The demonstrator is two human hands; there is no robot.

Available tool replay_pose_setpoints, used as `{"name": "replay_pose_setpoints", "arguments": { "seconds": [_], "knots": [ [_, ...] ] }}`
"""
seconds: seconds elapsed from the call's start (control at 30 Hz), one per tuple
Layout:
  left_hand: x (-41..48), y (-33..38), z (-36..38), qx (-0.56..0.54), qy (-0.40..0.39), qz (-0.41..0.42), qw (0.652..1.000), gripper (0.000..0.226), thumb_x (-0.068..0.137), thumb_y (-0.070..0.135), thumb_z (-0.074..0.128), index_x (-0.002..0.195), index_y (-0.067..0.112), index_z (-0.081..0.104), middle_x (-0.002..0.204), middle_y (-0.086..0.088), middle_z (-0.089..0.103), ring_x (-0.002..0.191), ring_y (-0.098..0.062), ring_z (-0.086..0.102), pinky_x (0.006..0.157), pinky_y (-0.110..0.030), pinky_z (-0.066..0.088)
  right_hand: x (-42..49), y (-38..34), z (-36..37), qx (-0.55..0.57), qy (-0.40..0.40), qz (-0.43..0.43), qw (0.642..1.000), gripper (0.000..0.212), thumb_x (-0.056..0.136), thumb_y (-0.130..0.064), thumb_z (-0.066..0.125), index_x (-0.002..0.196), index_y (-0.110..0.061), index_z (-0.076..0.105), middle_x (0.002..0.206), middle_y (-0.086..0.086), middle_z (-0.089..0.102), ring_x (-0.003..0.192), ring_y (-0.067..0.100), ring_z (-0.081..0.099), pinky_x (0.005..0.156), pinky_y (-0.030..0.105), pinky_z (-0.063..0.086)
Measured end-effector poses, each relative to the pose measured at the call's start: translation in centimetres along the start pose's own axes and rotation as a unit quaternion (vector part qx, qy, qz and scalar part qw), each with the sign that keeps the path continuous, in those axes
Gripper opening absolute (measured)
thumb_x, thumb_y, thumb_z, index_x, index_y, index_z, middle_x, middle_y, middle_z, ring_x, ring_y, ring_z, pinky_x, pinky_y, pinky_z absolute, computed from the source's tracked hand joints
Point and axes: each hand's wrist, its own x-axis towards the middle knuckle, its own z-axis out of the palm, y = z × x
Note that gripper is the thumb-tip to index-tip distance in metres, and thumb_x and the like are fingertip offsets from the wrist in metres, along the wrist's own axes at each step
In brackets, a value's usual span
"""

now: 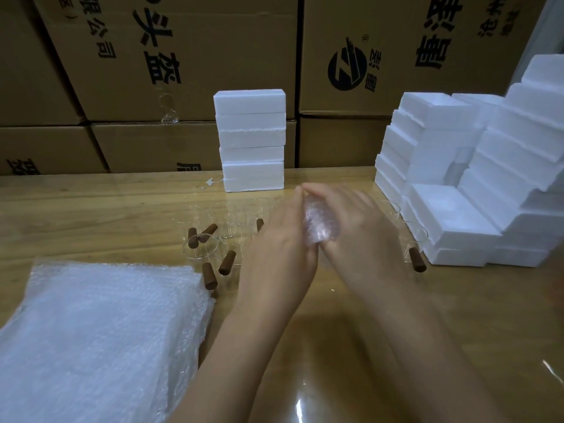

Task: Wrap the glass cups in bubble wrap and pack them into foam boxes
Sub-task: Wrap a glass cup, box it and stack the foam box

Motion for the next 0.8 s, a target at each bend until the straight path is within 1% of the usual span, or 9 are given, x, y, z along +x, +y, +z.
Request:
{"name": "replay_pose_setpoints", "arguments": {
  "seconds": [0.1, 0.13, 0.23, 0.3, 0.4, 0.5, 0.6, 0.7, 0.8],
  "knots": [
    [0.3, -0.5, -0.3, -0.013, 0.037, -0.035, 0.999, 0.057, 0.078, -0.007, 0.05, 0.134, 0.008, 0.048, 0.103, -0.008, 0.067, 0.08, -0.028, 0.062, 0.055, -0.02, 0.027, -0.1, -0.7, 0.4, 0.002, 0.015, -0.069, 0.998, 0.06, 0.063, 0.0, 0.066, 0.122, -0.015, 0.062, 0.115, -0.001, 0.065, 0.103, 0.022, 0.057, 0.086, 0.03, 0.045],
    [0.4, -0.7, -0.5, -0.034, 0.049, -0.054, 0.997, 0.054, 0.078, -0.008, 0.049, 0.129, 0.008, 0.052, 0.094, -0.005, 0.067, 0.075, -0.026, 0.06, 0.053, -0.021, 0.029, -0.2, -0.7, 0.4, 0.026, 0.004, -0.067, 0.997, 0.061, 0.066, -0.004, 0.065, 0.125, -0.015, 0.059, 0.12, -0.001, 0.062, 0.106, 0.021, 0.055, 0.09, 0.031, 0.045],
    [0.4, -1.0, -0.9, -0.088, 0.096, -0.108, 0.986, 0.05, 0.077, -0.009, 0.05, 0.122, 0.012, 0.057, 0.082, 0.014, 0.056, 0.066, -0.003, 0.049, 0.058, -0.008, 0.039, -0.3, -0.7, 0.2, 0.064, -0.068, 0.032, 0.995, 0.069, 0.078, -0.03, 0.062, 0.142, -0.023, 0.038, 0.136, -0.005, 0.048, 0.12, 0.015, 0.043, 0.099, 0.032, 0.038],
    [0.4, -0.8, -0.8, -0.113, 0.119, -0.11, 0.98, 0.049, 0.076, -0.008, 0.049, 0.12, 0.012, 0.057, 0.081, 0.022, 0.052, 0.068, 0.004, 0.05, 0.062, -0.006, 0.04, -0.4, -0.7, 0.4, 0.043, -0.096, 0.107, 0.989, 0.07, 0.081, -0.038, 0.06, 0.143, -0.026, 0.031, 0.129, -0.005, 0.053, 0.115, 0.018, 0.05, 0.09, 0.034, 0.042],
    [0.3, -0.4, -0.3, -0.133, 0.115, -0.111, 0.978, 0.049, 0.075, -0.01, 0.05, 0.118, 0.011, 0.058, 0.081, 0.013, 0.056, 0.064, -0.002, 0.05, 0.059, -0.008, 0.039, -0.5, -0.6, 0.7, 0.012, -0.073, 0.109, 0.991, 0.047, 0.081, -0.023, 0.06, 0.127, -0.023, 0.046, 0.096, -0.003, 0.062, 0.09, 0.024, 0.058, 0.064, 0.032, 0.035],
    [0.1, -0.2, 0.1, -0.11, 0.106, -0.131, 0.98, 0.042, 0.075, -0.009, 0.053, 0.113, 0.007, 0.061, 0.074, 0.007, 0.054, 0.059, -0.012, 0.046, 0.054, -0.013, 0.036, -0.5, -0.6, 0.6, -0.035, -0.018, 0.094, 0.995, 0.043, 0.075, -0.011, 0.068, 0.116, -0.015, 0.055, 0.091, 0.0, 0.065, 0.085, 0.025, 0.057, 0.067, 0.028, 0.029],
    [0.1, -0.4, 0.0, -0.071, 0.05, -0.155, 0.984, 0.027, 0.079, -0.001, 0.051, 0.101, 0.01, 0.062, 0.063, 0.007, 0.049, 0.054, -0.006, 0.042, 0.047, -0.017, 0.026, -0.5, -0.9, 0.7, -0.087, 0.015, 0.089, 0.992, 0.042, 0.064, -0.001, 0.073, 0.104, -0.008, 0.062, 0.076, 0.002, 0.065, 0.07, 0.027, 0.055, 0.067, 0.028, 0.028],
    [0.2, -0.3, -0.8, -0.026, 0.0, -0.128, 0.991, 0.011, 0.08, 0.009, 0.053, 0.082, 0.02, 0.052, 0.057, 0.01, 0.045, 0.052, -0.009, 0.043, 0.045, -0.025, 0.022, -0.4, -0.8, 0.6, -0.136, 0.044, 0.062, 0.988, 0.046, 0.051, 0.007, 0.077, 0.094, -0.006, 0.065, 0.063, 0.001, 0.058, 0.057, 0.025, 0.047, 0.063, 0.028, 0.031],
    [0.3, 0.0, -1.4, 0.044, 0.007, -0.114, 0.993, 0.016, 0.08, 0.013, 0.052, 0.094, 0.02, 0.055, 0.058, 0.006, 0.049, 0.05, -0.019, 0.045, 0.043, -0.027, 0.02, -0.3, -0.7, 0.5, -0.138, 0.038, 0.031, 0.989, 0.049, 0.048, 0.009, 0.077, 0.094, -0.005, 0.065, 0.061, 0.001, 0.056, 0.057, 0.027, 0.051, 0.062, 0.03, 0.037]
  ]
}}
